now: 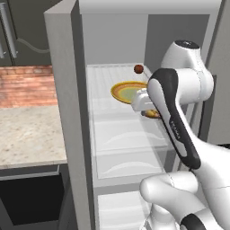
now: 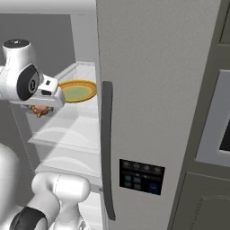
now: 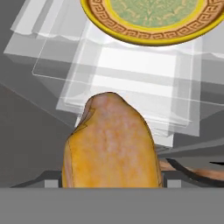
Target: Retrieve the chicken drumstick from the fridge and place it on the saucepan with marinade on the stove.
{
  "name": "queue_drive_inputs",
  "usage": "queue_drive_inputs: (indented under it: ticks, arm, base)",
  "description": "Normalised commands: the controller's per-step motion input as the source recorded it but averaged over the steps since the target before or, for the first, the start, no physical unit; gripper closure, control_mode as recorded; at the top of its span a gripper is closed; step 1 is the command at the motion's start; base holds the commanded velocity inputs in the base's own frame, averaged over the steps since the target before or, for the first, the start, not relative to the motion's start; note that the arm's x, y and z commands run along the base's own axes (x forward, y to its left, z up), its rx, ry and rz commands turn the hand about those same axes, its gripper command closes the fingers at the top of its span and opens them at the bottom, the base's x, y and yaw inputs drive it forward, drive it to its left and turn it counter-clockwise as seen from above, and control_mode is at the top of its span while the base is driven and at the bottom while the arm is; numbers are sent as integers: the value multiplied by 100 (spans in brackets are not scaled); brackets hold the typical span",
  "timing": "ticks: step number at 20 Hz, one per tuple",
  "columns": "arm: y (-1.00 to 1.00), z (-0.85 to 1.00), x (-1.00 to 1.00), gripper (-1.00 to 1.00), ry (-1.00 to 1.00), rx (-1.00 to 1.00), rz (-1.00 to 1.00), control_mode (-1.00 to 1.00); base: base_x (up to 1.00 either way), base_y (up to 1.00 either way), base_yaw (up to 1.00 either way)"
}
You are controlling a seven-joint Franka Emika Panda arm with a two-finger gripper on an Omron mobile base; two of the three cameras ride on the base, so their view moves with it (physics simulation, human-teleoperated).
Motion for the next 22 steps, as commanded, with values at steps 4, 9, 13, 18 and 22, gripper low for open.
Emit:
queue_drive_inputs:
  ticks: [4,9,13,18,22]
  arm:
    - [-28,1,-51,100,1,-1,0,-100]
    - [-21,0,-54,100,0,-5,0,-100]
    - [-2,0,-39,100,1,-8,0,-100]
    - [-4,0,-37,100,1,-5,0,-100]
    - [-1,0,-28,100,3,0,0,-100]
  base:
    - [0,0,0]
    - [0,0,0]
    - [0,0,0]
    - [0,0,0]
    - [0,0,0]
